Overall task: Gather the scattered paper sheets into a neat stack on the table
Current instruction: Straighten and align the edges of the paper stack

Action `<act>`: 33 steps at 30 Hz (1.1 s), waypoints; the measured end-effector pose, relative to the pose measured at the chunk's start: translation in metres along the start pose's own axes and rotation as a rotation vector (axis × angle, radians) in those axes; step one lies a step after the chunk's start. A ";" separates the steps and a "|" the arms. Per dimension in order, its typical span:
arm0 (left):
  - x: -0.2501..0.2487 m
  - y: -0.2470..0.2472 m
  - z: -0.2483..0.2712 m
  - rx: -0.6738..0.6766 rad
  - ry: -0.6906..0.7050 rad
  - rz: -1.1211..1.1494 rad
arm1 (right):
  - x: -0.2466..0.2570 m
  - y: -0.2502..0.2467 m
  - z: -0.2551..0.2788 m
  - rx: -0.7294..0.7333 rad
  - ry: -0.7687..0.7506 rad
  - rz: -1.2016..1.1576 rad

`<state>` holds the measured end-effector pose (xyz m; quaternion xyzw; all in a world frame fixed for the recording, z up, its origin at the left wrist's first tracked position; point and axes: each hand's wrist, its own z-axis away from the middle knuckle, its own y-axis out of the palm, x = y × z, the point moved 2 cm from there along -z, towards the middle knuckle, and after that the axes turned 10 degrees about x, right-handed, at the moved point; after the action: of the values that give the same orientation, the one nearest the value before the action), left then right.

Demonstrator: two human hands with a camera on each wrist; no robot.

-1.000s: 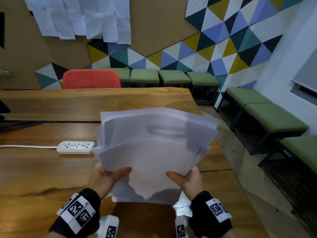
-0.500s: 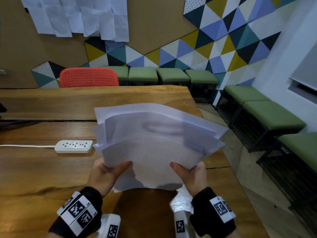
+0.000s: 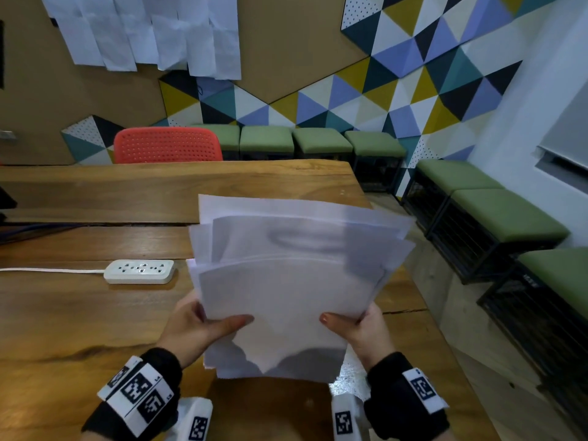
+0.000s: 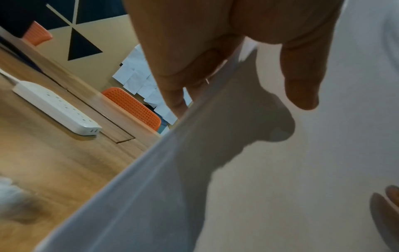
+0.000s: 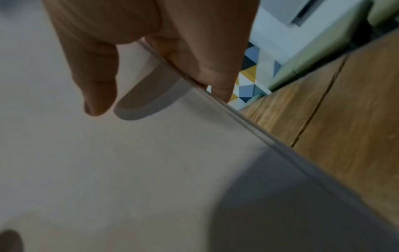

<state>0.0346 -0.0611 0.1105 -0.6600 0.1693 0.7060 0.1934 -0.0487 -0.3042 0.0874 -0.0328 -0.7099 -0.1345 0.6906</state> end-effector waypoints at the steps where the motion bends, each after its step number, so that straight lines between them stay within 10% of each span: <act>1: 0.002 0.003 0.000 0.007 -0.013 0.015 | -0.001 0.001 0.001 -0.004 0.003 0.025; 33: -0.041 0.015 0.011 -0.102 0.391 -0.003 | 0.068 0.027 0.016 -0.093 -0.495 0.165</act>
<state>0.0201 -0.0709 0.1518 -0.7937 0.1667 0.5718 0.1240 -0.0612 -0.2840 0.1583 -0.1542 -0.8452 -0.0978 0.5023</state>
